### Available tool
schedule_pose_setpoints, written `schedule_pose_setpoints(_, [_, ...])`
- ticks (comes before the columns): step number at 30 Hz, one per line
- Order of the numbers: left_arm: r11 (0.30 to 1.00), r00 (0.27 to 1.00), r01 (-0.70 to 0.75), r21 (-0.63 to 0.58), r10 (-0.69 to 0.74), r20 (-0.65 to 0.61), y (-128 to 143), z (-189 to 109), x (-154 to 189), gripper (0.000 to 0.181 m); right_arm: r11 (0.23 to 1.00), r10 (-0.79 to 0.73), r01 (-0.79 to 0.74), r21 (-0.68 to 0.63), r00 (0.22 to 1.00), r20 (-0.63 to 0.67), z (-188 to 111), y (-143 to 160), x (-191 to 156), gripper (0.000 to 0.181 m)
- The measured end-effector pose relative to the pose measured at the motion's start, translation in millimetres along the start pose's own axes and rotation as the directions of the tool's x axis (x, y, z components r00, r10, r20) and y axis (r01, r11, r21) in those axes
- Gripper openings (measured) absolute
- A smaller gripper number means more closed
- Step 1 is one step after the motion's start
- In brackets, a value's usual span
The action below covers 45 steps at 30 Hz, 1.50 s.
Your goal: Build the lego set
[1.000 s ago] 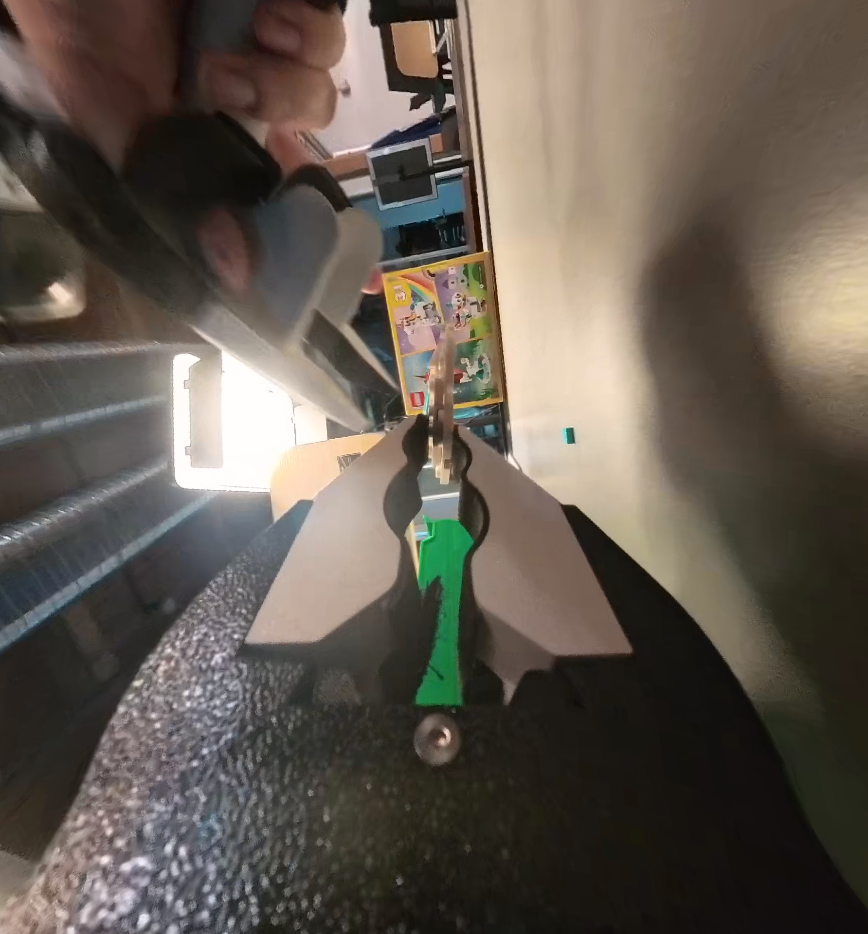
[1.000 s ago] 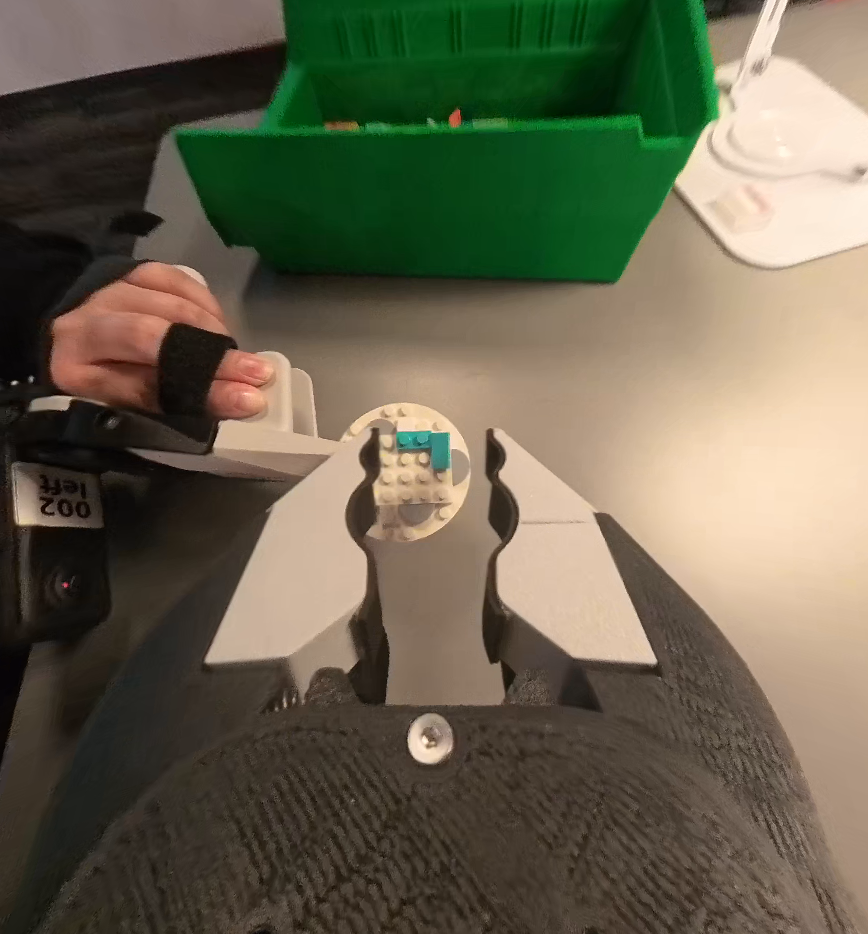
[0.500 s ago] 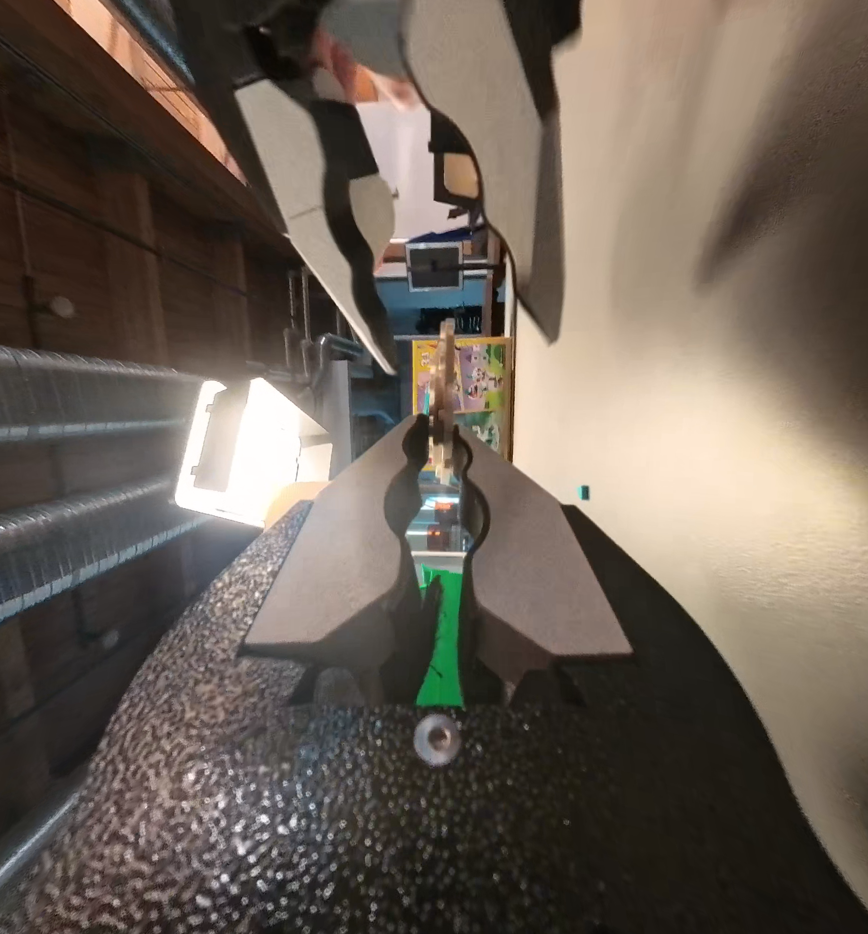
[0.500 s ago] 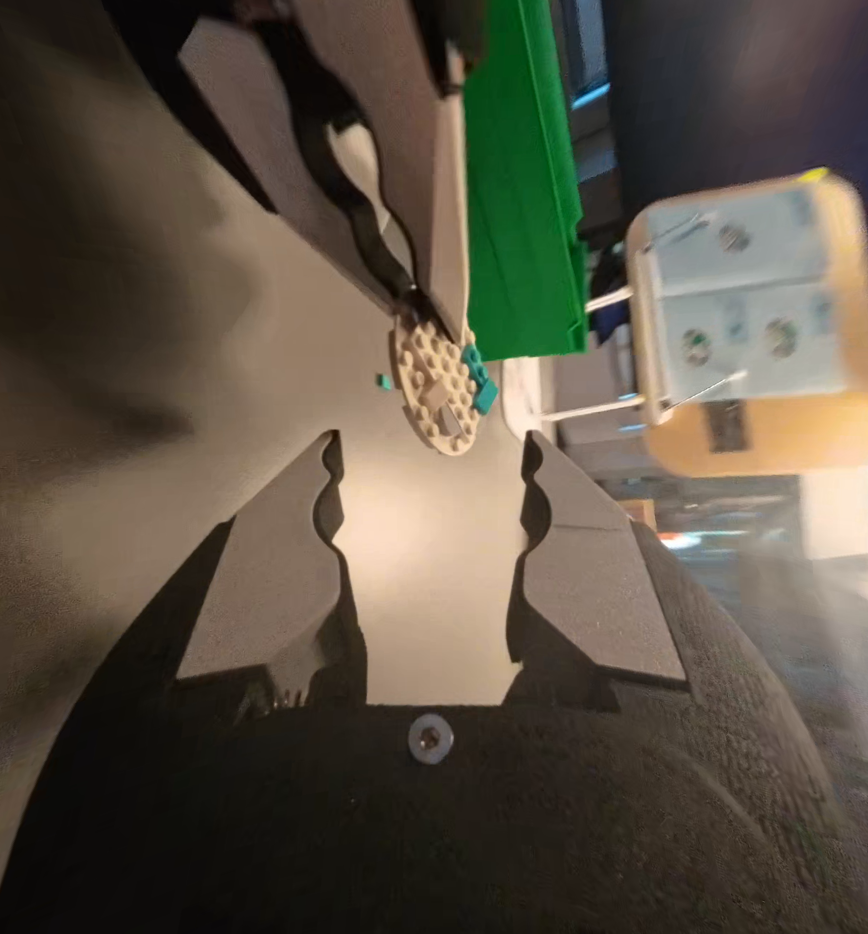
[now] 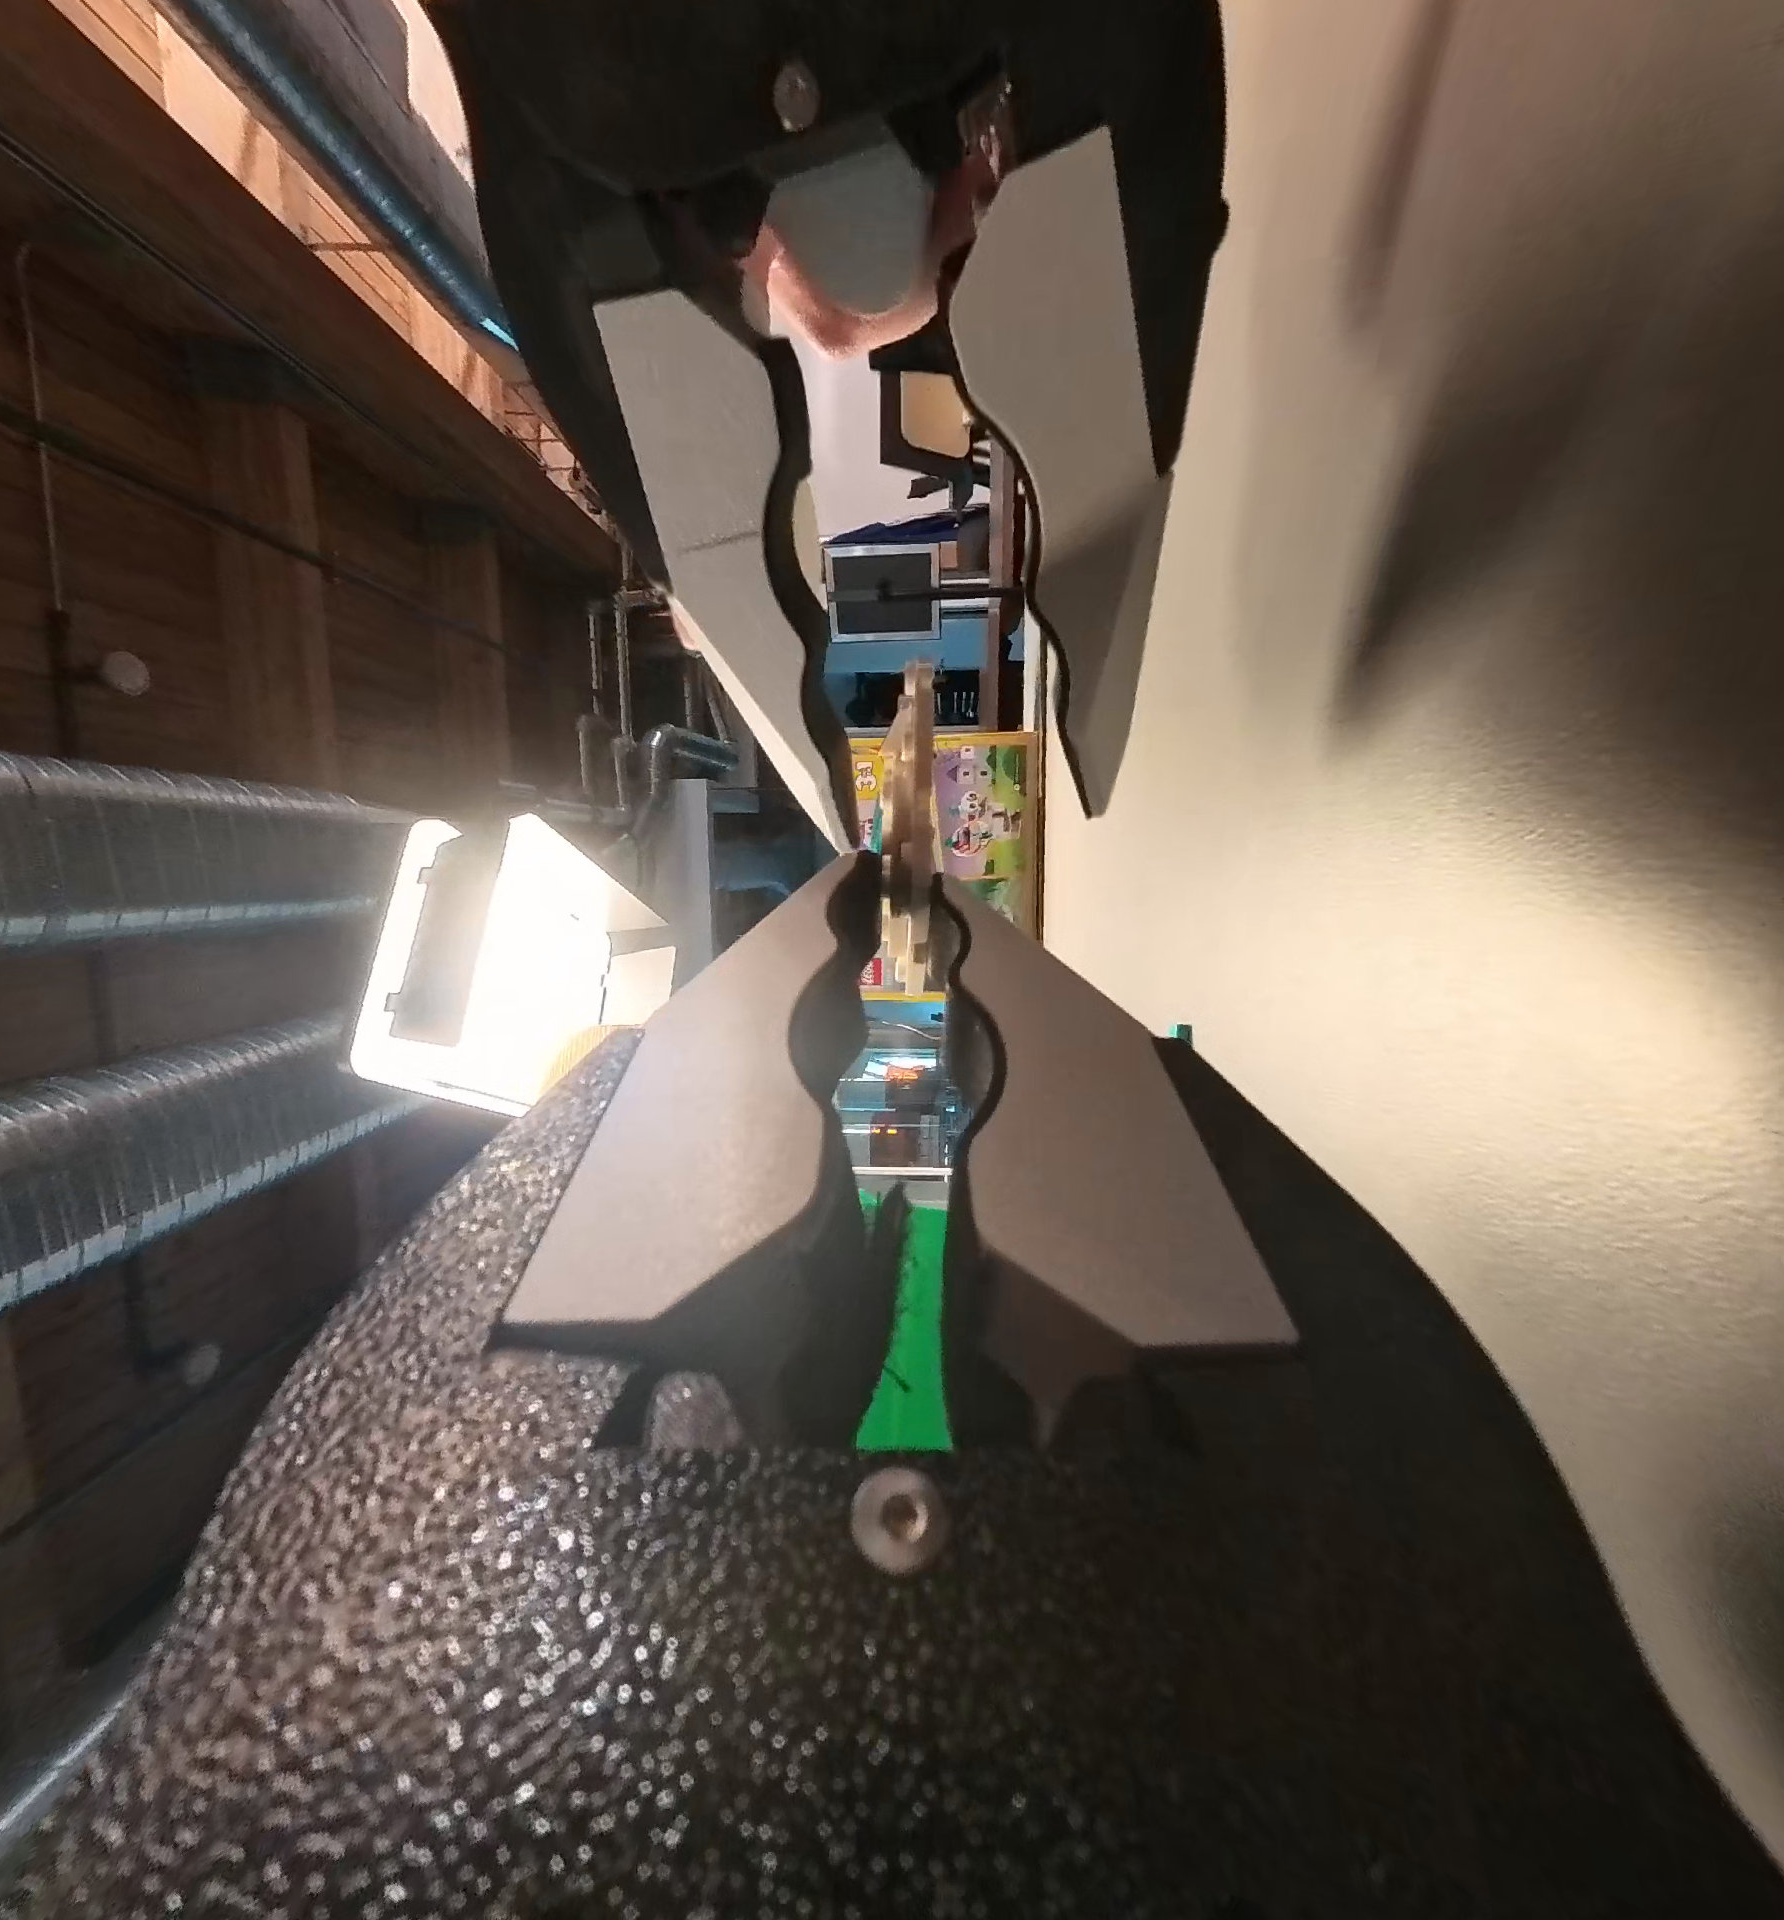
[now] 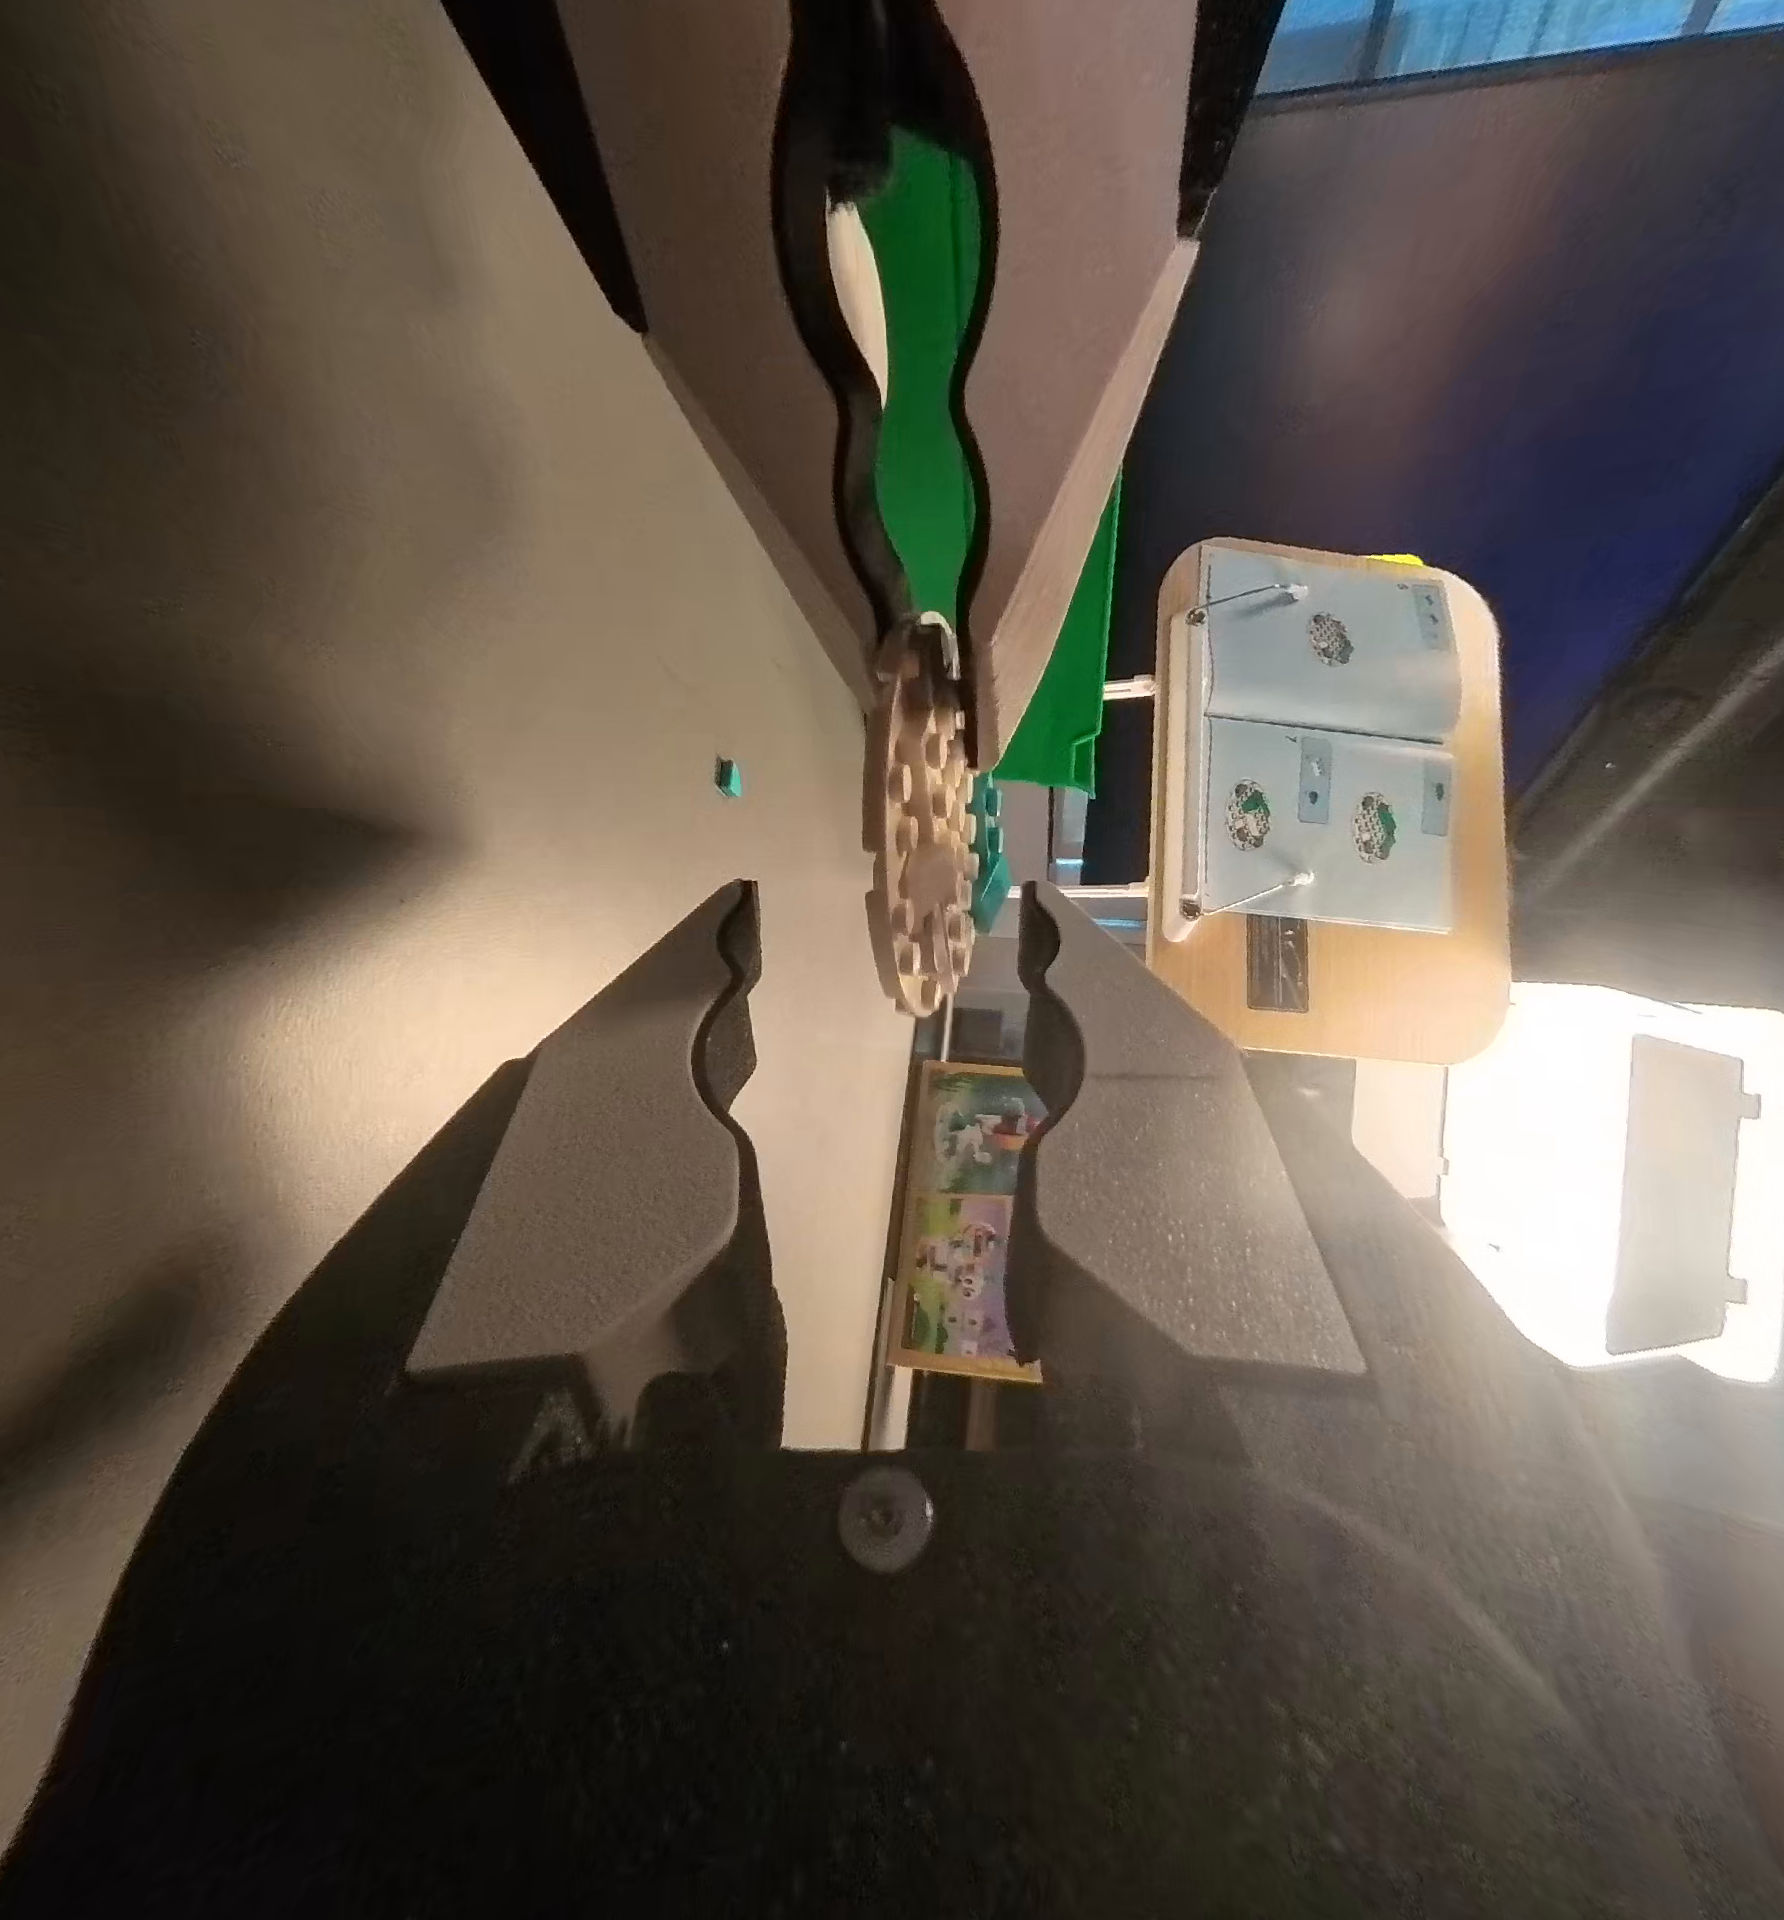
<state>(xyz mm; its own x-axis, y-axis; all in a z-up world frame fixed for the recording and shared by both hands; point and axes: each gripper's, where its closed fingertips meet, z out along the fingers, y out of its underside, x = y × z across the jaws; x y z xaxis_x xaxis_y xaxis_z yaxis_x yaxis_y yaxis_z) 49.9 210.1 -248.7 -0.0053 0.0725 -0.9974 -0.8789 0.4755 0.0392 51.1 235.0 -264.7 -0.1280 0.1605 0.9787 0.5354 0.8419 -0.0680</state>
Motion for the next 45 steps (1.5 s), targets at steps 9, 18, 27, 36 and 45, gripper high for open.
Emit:
schedule_pose_setpoints(9, [0.999, 1.000, -0.007, 0.033, 0.007, 0.001, -5.2, -2.8, -0.2, 0.006, 1.000, -0.007, 0.007, 0.001, 1.000, -0.005, 2.2, -1.9, -1.4, 0.043])
schedule_pose_setpoints(18, [0.997, 1.000, 0.015, 0.076, -0.013, -0.023, -13.7, -5.5, 2.2, 0.007, 1.000, -0.024, 0.024, 0.000, 0.999, -0.048, -4.4, -3.2, 6.2, 0.012])
schedule_pose_setpoints(27, [0.997, 0.999, 0.010, 0.082, -0.006, -0.054, -15.0, -6.5, 7.1, 0.007, 0.995, -0.087, 0.086, -0.043, 0.996, -0.013, -5.1, -1.3, -0.1, 0.009])
schedule_pose_setpoints(36, [0.993, 0.995, 0.008, 0.114, 0.004, -0.101, -18.6, -7.9, 14.8, 0.007, 0.990, -0.136, 0.136, -0.027, 0.991, 0.008, -5.3, -0.7, -10.0, 0.012])
schedule_pose_setpoints(45, [0.992, 0.997, -0.003, 0.126, 0.012, -0.076, -18.8, -10.2, 9.8, 0.007, 0.992, -0.126, 0.126, -0.012, 0.992, -0.007, -8.5, -2.5, -5.5, 0.011])
